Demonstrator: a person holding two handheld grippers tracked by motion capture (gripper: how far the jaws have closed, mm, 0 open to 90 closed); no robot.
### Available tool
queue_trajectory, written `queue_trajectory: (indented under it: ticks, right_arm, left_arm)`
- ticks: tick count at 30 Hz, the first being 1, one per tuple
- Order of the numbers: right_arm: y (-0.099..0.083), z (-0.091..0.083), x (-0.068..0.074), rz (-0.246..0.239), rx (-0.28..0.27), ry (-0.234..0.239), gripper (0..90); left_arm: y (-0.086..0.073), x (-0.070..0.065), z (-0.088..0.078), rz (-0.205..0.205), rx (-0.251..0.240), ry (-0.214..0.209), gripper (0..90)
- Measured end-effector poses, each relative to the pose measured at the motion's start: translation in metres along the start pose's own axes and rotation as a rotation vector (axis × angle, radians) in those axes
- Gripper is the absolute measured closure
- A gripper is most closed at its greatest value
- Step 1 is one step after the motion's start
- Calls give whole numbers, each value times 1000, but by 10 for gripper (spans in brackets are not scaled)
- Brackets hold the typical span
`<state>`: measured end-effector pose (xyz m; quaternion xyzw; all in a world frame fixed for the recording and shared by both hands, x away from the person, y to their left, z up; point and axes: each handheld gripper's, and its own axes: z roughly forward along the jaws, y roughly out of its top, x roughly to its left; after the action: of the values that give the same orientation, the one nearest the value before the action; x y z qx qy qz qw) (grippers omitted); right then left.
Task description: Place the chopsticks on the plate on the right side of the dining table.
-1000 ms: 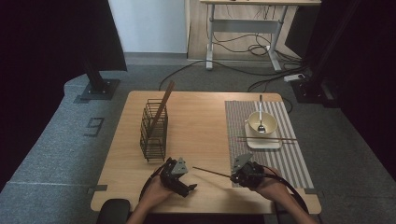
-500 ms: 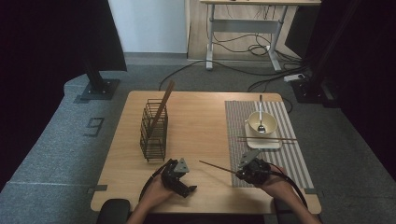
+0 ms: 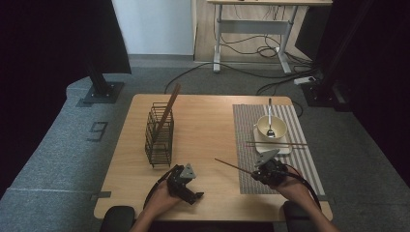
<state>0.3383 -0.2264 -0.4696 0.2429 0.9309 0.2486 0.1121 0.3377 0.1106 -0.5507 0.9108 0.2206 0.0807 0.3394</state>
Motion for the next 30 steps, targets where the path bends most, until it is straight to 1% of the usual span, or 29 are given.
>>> queue_trajectory:
  ticks: [10, 21, 26, 30]
  right_arm:
    - [-10, -7, -23, 67, -5, -52, 831]
    - [-19, -11, -47, 127, -5, -93, 832]
    - [-24, -11, -58, 159, -1, -110, 832]
    - [-29, -12, -68, 194, 3, -129, 832]
  left_arm:
    - [0, 0, 0, -1, -1, 1, 0]
    - [0, 0, 0, -1, 0, 3, 0]
    - [0, 0, 0, 0, -1, 4, 0]
    - [0, 0, 0, -1, -1, 5, 0]
